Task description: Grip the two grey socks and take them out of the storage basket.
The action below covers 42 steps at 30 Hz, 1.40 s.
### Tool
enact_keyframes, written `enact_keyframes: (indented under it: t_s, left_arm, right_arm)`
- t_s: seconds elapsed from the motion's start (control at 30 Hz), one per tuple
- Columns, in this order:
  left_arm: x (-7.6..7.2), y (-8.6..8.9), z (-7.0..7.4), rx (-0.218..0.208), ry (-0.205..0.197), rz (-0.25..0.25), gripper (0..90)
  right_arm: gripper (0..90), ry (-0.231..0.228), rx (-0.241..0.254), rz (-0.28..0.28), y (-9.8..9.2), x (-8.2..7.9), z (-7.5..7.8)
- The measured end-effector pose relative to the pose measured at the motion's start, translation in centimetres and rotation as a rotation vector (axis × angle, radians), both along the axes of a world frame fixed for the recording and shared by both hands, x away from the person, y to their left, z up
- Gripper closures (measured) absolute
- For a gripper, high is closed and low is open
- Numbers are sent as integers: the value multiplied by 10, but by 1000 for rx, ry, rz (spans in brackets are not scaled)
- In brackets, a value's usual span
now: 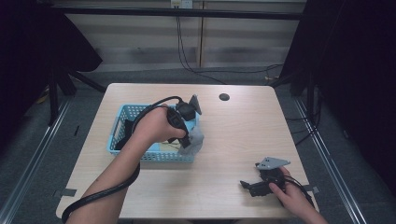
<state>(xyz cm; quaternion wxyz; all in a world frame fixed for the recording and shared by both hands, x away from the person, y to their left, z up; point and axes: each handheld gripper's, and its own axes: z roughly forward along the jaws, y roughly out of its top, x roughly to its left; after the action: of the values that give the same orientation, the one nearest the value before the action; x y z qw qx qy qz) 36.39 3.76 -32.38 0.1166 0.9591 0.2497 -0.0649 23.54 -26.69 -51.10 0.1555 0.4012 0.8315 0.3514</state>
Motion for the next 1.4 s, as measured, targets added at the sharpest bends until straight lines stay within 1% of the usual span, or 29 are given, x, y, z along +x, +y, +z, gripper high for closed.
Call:
enact_keyframes:
  t_s: [0.07,0.13,0.2,0.37,0.47,0.5,0.53,0.6,0.7,0.73,0.77,0.8,0.9,1.03,1.07,1.1,1.13,1.17,1.2,1.27,1.3,1.33,1.37,1.4]
  left_arm:
    - [-4,-3,0,5,6,-23,753]
    - [-8,-7,-1,3,2,-38,753]
    - [-11,-11,-2,11,5,-59,753]
    - [-18,-17,-5,6,4,-77,752]
    - [-23,-20,-7,-8,11,-92,752]
    - [-27,-23,-8,-8,12,-100,751]
    - [-27,-23,-8,-8,12,-100,751]
    - [-30,-26,-11,-7,17,-115,751]
    - [-35,-31,-13,-6,14,-133,751]
    - [-38,-33,-15,-13,10,-140,751]
    - [-39,-34,-16,-15,19,-140,750]
    - [-40,-35,-17,-16,16,-152,750]
    - [-44,-38,-21,-26,23,-159,748]
    - [-49,-43,-24,-22,23,-178,739]
    - [-50,-44,-24,-26,17,-179,727]
    - [-50,-45,-23,-36,12,-175,616]
    - [-50,-45,-23,-45,3,-168,616]
    - [-49,-45,-22,-54,-6,-168,514]
    - [-48,-44,-21,-64,-14,-161,514]
    - [-45,-41,-18,-80,-35,-116,394]
    - [-42,-38,-16,-88,-56,-112,359]
    - [-42,-38,-16,-88,-56,-112,348]
    - [-40,-36,-15,-100,-68,-88,327]
    - [-38,-34,-14,-99,-78,-73,327]
  right_arm:
    - [54,0,0,0,0,0,0]
    - [54,-1,-1,1,0,0,0]
    - [54,0,0,0,0,0,0]
    - [54,0,0,0,0,0,0]
    - [54,0,0,0,0,0,0]
    - [54,0,0,0,0,0,0]
    - [54,0,0,0,0,0,0]
    - [54,-2,-1,1,0,0,0]
    - [54,0,0,0,0,0,0]
    - [54,0,0,0,0,0,0]
    - [54,0,0,0,0,0,0]
    - [54,-1,-1,1,0,0,0]
    - [53,-3,-2,3,0,0,0]
    - [54,-1,-1,2,0,0,0]
    - [54,-2,-1,1,0,0,0]
    - [54,-1,-1,1,0,0,0]
    - [54,-1,-1,1,0,0,0]
    - [54,-1,-1,1,0,0,0]
    - [54,-1,-1,1,0,0,0]
    - [54,-2,-1,1,0,0,0]
    - [53,-2,-1,1,0,0,0]
    - [53,-2,-1,1,0,0,0]
    - [54,1,0,1,0,0,0]
    - [54,1,0,1,0,0,0]
